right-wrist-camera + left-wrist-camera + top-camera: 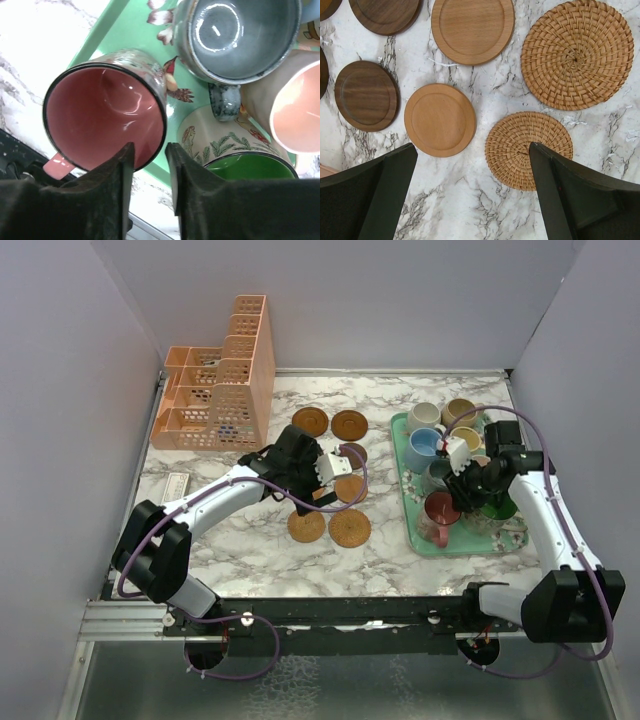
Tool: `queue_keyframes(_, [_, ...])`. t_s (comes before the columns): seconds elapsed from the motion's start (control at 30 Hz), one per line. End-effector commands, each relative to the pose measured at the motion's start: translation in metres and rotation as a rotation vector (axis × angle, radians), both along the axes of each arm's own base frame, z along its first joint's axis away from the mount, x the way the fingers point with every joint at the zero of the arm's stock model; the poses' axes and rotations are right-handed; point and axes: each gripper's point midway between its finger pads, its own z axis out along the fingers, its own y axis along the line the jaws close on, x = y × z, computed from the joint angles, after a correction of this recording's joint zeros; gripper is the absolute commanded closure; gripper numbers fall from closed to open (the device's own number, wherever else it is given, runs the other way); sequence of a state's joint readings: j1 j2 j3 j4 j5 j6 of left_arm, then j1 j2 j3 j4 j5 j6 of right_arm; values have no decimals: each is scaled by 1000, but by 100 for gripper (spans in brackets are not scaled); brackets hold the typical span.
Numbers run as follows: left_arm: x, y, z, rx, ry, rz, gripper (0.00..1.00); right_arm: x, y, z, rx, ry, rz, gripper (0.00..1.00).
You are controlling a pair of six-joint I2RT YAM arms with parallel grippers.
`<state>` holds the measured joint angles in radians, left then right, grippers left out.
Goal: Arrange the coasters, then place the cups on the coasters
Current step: Pick up the cup from the tray.
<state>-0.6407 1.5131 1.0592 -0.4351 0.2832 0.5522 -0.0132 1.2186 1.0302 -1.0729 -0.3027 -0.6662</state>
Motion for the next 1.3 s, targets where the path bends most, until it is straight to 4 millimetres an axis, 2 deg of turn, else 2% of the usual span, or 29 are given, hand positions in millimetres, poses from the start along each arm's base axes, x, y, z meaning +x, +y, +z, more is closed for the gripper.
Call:
queue_keyframes(0.0, [3, 0, 7, -15, -28, 2, 1, 2, 11, 24, 38, -63, 108, 60])
queue_keyframes(0.1, [3, 0, 8, -14, -31, 2, 1, 14, 19, 32, 66, -110, 172, 49])
queue_keyframes(0.2, [3, 1, 9, -14, -36, 3, 1, 25, 23, 33, 76, -123, 214, 44])
queue_keyframes(0.47, [3, 2, 9, -12, -39, 4, 1, 37, 27, 18, 55, -89, 302, 42])
queue_keyframes(0.73, [4, 2, 8, -9, -39, 7, 1, 31, 40, 5, 82, -33, 356, 58])
queue_keyframes(0.93, [9, 4, 12, -10, -70, 34, 1, 25, 41, -7, 88, -2, 345, 67])
queue_keyframes(1.27, [14, 2, 21, -29, -90, 46, 1, 20, 35, -2, 67, 8, 269, 91])
